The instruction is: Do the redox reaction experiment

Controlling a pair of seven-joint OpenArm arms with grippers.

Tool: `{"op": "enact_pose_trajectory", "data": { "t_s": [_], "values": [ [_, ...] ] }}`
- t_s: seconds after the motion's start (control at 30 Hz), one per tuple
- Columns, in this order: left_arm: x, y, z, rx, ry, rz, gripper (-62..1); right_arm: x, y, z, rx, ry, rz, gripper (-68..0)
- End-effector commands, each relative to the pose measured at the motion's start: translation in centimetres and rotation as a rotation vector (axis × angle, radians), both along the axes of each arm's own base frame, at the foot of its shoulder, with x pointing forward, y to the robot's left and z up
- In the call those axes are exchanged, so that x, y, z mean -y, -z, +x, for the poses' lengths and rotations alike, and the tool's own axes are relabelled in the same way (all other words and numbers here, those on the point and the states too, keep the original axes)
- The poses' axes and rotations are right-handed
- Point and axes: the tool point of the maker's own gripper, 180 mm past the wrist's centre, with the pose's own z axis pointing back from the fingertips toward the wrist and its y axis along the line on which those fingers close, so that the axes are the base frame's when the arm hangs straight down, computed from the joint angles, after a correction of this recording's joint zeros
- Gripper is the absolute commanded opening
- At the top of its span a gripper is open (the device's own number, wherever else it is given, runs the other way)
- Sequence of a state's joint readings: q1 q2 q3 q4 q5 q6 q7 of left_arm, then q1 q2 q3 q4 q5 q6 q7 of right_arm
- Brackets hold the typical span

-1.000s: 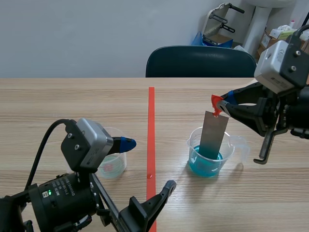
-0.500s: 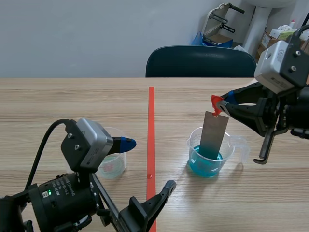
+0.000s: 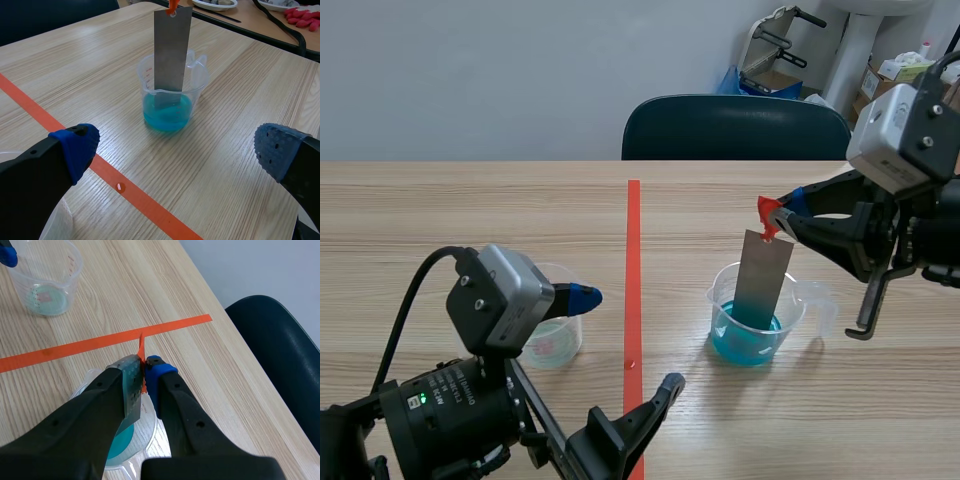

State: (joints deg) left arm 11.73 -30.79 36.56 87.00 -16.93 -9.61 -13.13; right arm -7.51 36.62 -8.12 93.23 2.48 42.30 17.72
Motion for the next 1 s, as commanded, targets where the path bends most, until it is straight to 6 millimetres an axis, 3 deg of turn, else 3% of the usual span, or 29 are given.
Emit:
{"op": "enact_pose_trajectory", "data": {
  "t_s": [0.0,0.67,0.97],
  "values": [
    [0.2,-1.0,0.4,0.026,-0.003,-0.027,1.4,-0.6,-0.9,0.0,0.018,-0.021,0.021,-66.7],
    [0.2,-1.0,0.4,0.026,-0.003,-0.028,1.4,-1.1,-1.8,-0.2,0.031,-0.034,0.046,-66.7],
    [0.2,-1.1,0.4,0.031,-0.001,-0.025,1.4,-2.6,-3.4,-2.5,0.045,-0.105,0.059,-66.7]
  ]
}}
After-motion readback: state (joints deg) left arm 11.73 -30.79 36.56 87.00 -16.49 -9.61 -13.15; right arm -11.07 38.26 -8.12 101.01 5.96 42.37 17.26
